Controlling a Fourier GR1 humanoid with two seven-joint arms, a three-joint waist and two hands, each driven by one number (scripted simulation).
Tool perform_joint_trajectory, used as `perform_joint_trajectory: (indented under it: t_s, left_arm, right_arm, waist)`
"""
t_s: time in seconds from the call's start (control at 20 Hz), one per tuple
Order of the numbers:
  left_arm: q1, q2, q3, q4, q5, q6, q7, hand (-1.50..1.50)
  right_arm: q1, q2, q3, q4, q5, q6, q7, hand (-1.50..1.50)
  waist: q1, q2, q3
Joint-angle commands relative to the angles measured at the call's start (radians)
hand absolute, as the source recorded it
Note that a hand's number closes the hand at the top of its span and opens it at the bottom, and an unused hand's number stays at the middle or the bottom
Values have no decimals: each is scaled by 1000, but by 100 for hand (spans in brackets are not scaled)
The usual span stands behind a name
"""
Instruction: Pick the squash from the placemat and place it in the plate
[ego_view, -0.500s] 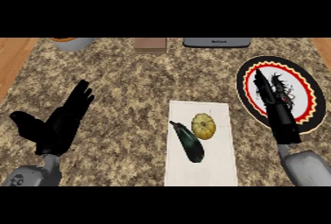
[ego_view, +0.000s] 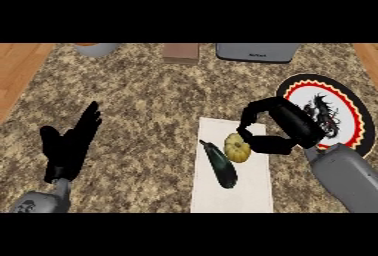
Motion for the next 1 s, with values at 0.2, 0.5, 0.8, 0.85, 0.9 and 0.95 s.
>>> perform_joint_trajectory:
  t_s: [0.2,0.5,0.8,0.85,0.9,0.95]
  left_arm:
    - [32,-32,-20,22,-66,72,-15,0]
    - [23,-62,-20,83,-91,83,-20,0]
    - [33,-76,-16,66,-94,98,-9,0]
    - [48,-84,-31,43,-113,117,-5,0]
    - [15,-102,-28,95,-113,114,-10,0]
    - [15,-77,-5,67,-99,95,-8,0]
  right_arm:
    - [136,201,-77,187,-231,36,-165,-150]
    - [-23,96,10,329,-107,340,-366,-150]
    - [-179,33,78,277,133,252,-261,-150]
    - [-203,44,99,318,173,256,-246,-150]
    - [-225,7,92,298,180,292,-248,-150]
    - [-245,36,109,341,217,288,-245,-150]
  waist:
    - [-39,30,16]
    - [-48,13,9]
    - [-58,4,7]
    - [-49,6,8]
    - [-62,7,7]
    - [-53,8,8]
